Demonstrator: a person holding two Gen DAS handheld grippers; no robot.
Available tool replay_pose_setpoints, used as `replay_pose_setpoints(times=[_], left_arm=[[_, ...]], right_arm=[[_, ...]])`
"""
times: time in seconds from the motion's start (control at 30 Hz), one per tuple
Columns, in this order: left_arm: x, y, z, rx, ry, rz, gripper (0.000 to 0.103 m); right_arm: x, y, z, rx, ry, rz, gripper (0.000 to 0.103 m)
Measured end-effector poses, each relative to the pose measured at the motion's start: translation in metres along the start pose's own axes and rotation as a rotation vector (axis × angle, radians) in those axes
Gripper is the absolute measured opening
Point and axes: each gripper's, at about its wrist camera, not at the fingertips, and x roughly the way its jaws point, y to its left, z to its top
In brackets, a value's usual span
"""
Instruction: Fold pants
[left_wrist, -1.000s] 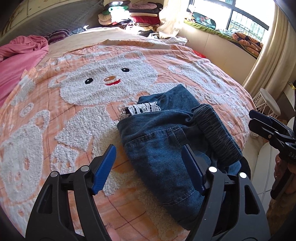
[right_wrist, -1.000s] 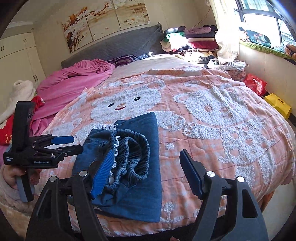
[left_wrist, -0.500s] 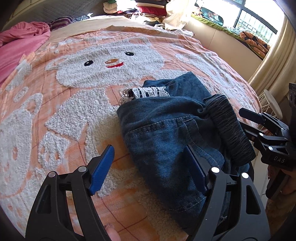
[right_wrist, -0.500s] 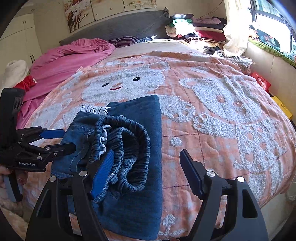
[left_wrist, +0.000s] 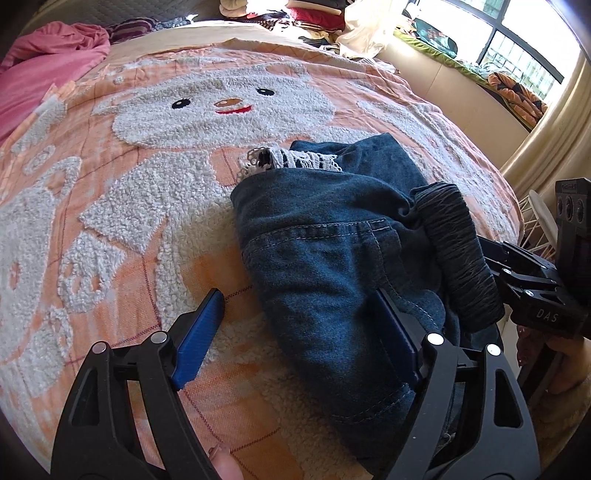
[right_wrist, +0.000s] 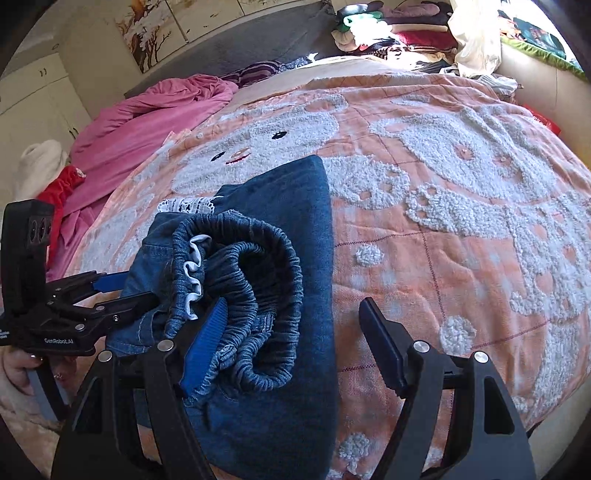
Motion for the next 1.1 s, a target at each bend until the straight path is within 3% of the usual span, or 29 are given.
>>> replay_pose_setpoints(times=[0.13,0.37,0.4,0.47,0.6,1.1], left_arm=[[0.002,0.000,-0.001,-0.027,-0.002,-0.017,0.072],[0.002,-0.008,-0.007,-0.066,-0.007,-0.056,0.068],[0.002,-0.008,-0.008,-0.075,-0.010,-0.064,0.066],[0.002,-0.009,-0.008,-0.094,-0.002,-0.112,0.048],[-0.002,-0.015,-0.004,-0.081,-0.006,-0.121,0.042],[-0.021,-0.020,0.005,-0.048,-0.059,-0.132,0.040]], right_arm=[[0.008,0.001,0.000,0.004,0.005,0.062,0.071],[0.012,0.008,-0.002,-0.012,-0.002,0.105,0.054],[0.010,0.009,-0.002,-0.017,-0.009,0.106,0.049],[0.007,0.012,-0.004,-0.027,-0.024,0.103,0.046],[0.000,0.020,-0.002,-0.053,-0.051,0.084,0.037],[-0.020,0.047,0.010,-0.146,-0.114,0.044,0.037]])
